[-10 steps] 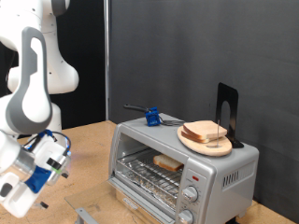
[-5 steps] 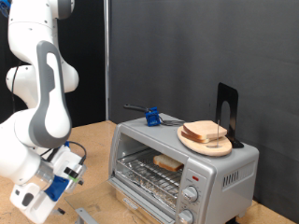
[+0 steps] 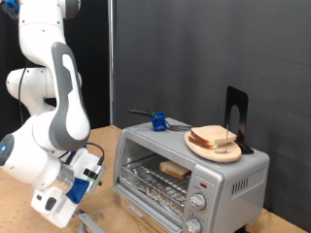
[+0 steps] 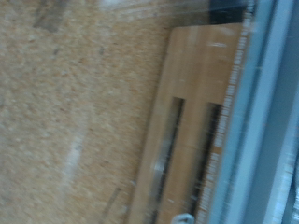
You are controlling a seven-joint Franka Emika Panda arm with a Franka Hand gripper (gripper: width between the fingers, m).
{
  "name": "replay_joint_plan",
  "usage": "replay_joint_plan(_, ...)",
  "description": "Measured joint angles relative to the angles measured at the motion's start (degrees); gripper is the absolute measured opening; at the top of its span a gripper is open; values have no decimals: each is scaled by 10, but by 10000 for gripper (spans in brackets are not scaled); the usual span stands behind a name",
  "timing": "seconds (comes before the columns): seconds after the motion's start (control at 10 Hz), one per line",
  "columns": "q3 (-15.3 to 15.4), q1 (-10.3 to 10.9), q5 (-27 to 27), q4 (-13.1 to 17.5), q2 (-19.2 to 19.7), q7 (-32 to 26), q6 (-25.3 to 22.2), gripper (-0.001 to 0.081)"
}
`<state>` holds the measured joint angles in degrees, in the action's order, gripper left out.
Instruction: Make a piece of toast with the oven
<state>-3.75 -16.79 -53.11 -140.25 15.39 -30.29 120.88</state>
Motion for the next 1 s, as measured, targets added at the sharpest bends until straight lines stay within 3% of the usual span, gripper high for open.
replay_joint_plan(0.4, -7, -28, 4, 0, -72, -14, -169, 808)
replay_joint_plan(0.6, -6, -28, 3, -9, -114, -8, -193, 808)
replay_joint_plan(1.0, 21, -13, -22, -22, -170, 40, -183, 808)
